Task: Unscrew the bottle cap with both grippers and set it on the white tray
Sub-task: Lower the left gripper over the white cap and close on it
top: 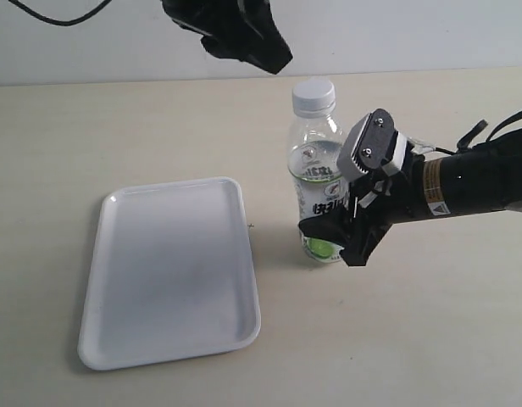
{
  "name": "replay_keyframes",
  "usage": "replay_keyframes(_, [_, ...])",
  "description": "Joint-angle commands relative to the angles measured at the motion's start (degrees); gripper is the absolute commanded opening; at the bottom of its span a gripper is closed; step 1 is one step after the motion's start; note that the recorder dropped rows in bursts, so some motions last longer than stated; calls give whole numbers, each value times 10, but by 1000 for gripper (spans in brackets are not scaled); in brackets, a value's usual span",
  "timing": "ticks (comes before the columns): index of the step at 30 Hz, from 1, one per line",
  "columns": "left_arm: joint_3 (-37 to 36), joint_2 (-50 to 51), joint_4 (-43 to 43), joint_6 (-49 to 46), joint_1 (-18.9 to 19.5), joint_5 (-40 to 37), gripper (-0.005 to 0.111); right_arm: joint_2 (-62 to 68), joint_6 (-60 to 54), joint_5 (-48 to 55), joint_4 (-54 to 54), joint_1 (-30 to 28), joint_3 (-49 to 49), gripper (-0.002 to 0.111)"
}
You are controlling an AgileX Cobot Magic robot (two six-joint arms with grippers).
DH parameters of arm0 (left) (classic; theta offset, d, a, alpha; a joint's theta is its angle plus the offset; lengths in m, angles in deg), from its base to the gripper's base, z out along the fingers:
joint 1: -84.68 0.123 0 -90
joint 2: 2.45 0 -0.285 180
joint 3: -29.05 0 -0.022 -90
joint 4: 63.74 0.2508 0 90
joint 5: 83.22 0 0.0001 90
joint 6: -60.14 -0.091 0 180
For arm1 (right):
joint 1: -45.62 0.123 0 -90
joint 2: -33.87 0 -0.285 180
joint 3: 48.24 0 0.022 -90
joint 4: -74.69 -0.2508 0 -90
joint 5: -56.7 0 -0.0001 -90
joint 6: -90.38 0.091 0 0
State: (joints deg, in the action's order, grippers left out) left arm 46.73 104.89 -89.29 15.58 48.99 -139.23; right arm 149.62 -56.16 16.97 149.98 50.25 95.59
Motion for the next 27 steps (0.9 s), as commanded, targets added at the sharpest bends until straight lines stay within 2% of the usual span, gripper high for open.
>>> replay_keyframes(1, [12, 19, -4, -42, -4, -20, 53, -9, -23, -6, -21, 17, 6, 0])
replay_keyframes(5, [12, 22, -10, -135, -4, -18, 53, -9, -23, 5, -21, 17, 6, 0])
replay_keyframes(7, [12, 22, -19, -185, -5, -17, 58, -9, -23, 5, -21, 17, 6, 0])
replay_keyframes(9, [12, 22, -17, -213, -16, 2, 65, -9, -23, 5, -21, 17, 6, 0])
replay_keyframes(13, [12, 30, -16, -302, -49, 26, 64, -9, -23, 5, -21, 17, 6, 0])
replay_keyframes(16, [12, 39, -15, -298, -50, 37, 64, -9, -23, 7, -21, 17, 6, 0])
replay_keyframes(27, [12, 66, 20, -183, -49, 58, 64, -9, -25, 9, -21, 17, 6, 0])
